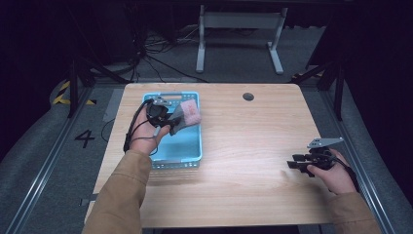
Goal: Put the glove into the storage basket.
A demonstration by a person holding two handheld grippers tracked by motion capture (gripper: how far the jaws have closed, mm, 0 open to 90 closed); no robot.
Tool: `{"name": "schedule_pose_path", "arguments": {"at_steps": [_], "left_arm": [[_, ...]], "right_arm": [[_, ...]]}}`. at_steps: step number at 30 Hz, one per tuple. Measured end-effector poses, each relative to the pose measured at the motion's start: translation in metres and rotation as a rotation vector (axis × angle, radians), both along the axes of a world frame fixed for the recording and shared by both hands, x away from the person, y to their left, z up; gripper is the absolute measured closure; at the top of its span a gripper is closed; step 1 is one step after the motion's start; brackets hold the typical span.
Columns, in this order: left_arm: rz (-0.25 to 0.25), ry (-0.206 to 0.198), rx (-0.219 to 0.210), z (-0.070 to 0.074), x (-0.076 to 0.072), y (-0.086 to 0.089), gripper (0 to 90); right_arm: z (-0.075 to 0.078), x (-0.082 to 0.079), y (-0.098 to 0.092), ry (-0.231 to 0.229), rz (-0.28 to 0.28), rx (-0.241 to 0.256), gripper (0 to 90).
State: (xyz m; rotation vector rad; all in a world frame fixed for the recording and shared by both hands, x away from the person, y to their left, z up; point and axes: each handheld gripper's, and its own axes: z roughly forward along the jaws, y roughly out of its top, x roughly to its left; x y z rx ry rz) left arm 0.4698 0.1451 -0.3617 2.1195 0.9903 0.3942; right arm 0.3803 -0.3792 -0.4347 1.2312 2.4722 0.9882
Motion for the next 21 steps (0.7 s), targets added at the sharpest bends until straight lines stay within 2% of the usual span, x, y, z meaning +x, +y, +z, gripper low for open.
{"name": "schedule_pose_path", "arguments": {"at_steps": [8, 14, 17, 21], "left_arm": [[0.020, 0.051, 0.031, -0.020, 0.015, 0.006, 67.6], [-0.018, 0.071, 0.061, -0.034, 0.025, 0.007, 67.3], [-0.029, 0.069, 0.097, -0.039, 0.028, 0.006, 67.2], [-0.050, 0.079, 0.106, -0.046, 0.031, 0.005, 67.1]], "right_arm": [[-0.001, -0.004, 0.004, 0.001, 0.011, -0.002, 55.4], [-0.003, -0.005, 0.004, 0.006, 0.015, -0.007, 55.3], [-0.004, -0.005, 0.004, 0.007, 0.019, -0.011, 55.0], [-0.005, -0.004, 0.005, 0.006, 0.021, -0.012, 54.8]]}}
